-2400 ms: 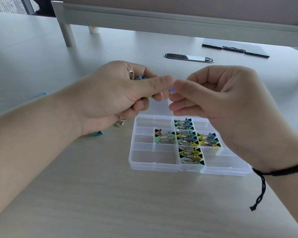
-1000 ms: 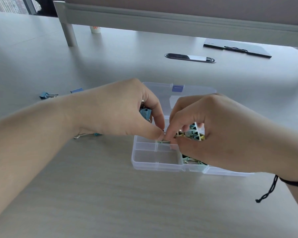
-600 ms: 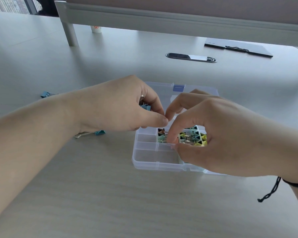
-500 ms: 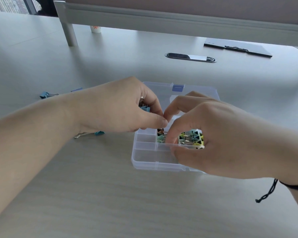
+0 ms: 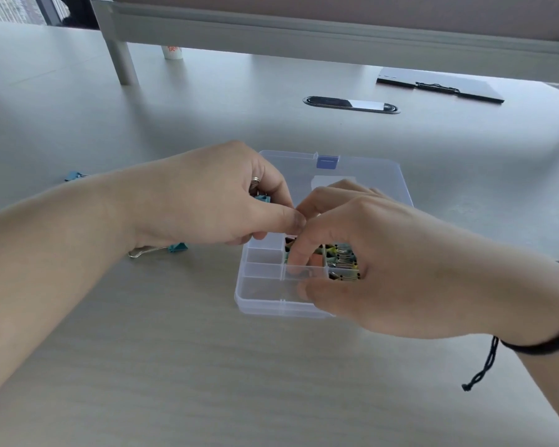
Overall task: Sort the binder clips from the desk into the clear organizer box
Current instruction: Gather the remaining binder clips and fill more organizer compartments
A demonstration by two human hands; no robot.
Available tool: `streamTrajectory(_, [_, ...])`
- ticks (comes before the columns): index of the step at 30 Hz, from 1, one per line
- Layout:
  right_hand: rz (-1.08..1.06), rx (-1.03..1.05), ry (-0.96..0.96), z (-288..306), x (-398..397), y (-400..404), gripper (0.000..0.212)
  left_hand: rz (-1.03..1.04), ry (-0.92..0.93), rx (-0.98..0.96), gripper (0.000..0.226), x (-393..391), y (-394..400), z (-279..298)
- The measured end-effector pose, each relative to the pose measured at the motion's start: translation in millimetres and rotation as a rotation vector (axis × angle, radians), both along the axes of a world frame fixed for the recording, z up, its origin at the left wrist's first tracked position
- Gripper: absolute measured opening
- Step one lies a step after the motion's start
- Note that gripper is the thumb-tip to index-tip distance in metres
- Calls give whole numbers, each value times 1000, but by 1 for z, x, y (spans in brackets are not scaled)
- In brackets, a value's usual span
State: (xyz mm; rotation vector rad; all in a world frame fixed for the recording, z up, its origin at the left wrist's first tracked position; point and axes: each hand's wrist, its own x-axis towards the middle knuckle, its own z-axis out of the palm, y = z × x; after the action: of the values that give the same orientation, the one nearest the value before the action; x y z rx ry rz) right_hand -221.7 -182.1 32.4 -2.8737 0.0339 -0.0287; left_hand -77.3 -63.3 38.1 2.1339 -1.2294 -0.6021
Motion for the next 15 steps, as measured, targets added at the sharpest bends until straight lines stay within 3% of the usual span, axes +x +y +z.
streamTrajectory(5, [-55,87,86,8,-1,6,40,-28,36,3,44,1,0,1])
streamTrajectory(8, [-47,4,41,7,0,12,54,-29,41,12,36,2,0,0])
streamTrajectory(11, [-30,-131,-18,5,0,18,59,-31,43,16,37,2,0,-1])
streamTrajectory(15, [-77,-97,-14,7,-3,21,60,-44,5,36,28,3,1,0])
